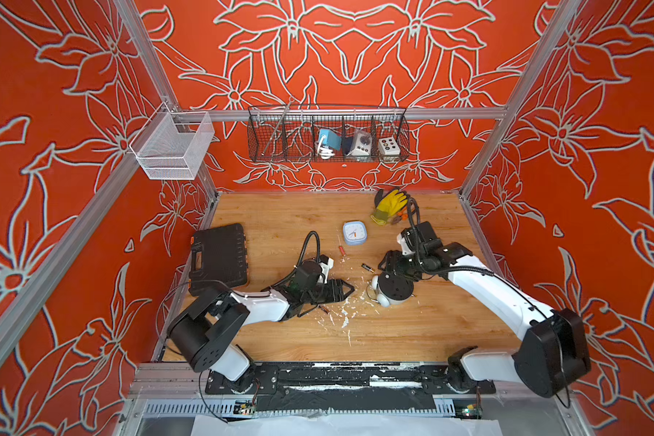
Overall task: Insert the battery into the alarm
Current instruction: Adjust the alarm at the center of the board, then move the alarm to the center of the board.
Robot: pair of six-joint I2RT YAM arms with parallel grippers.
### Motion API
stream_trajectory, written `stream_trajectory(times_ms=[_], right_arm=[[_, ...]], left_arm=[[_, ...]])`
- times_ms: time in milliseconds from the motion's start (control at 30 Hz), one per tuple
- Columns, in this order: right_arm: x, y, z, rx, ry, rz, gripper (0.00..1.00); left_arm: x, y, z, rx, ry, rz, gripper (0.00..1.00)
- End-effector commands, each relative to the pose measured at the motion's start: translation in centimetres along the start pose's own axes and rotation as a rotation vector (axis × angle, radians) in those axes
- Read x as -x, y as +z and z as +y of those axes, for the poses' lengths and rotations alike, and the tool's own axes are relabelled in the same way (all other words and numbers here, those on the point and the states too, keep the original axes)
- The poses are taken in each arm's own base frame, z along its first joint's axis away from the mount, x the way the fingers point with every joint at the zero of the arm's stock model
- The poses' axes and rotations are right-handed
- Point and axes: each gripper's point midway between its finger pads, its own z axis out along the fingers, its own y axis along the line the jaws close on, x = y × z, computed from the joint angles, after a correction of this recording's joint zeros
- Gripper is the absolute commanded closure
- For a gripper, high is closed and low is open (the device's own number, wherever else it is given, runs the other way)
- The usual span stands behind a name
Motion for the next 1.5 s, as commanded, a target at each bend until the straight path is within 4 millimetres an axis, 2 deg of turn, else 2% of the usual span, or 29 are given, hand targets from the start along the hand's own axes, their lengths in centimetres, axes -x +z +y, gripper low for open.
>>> stream_trajectory(times_ms=[0,167,300,567,700,867,1133,1467], right_arm=[[0.5,0.3,-1.6,-0.001,0.028,-0.02,0.29],[0.3,0.6,-2.0,0.031,0.063,-0.019,0.3],[-0.4,0.8,-3.0,0.024,0.082,-0.01,0.3],[-0.7,1.0,-4.3,0.017,0.118,-0.016,0.32],[-0.5,0.7,-4.5,0.018,0.121,-0.023,0.33],[-0.5,0.4,-4.7,0.016,0.127,-0.032,0.34],[-0.2,0.0,-5.1,0.0,0.119,-0.05,0.34],[1.1,-0.5,-5.3,-0.036,0.081,-0.083,0.35]], left_arm=[[0.0,1.9,-3.1,-0.12,-0.042,0.014,0.42],[-0.7,4.5,-3.4,-0.164,-0.101,0.077,0.57],[-0.9,5.6,-3.4,-0.186,-0.129,0.101,0.62],[-1.5,7.3,-3.5,-0.189,-0.144,0.151,0.71],[-1.5,7.9,-2.8,-0.169,-0.156,0.154,0.76],[-1.6,8.3,-2.4,-0.159,-0.157,0.158,0.86],[-1.2,7.0,-0.9,-0.108,-0.126,0.149,1.0],[-0.7,3.2,2.3,-0.014,-0.085,0.19,1.0]])
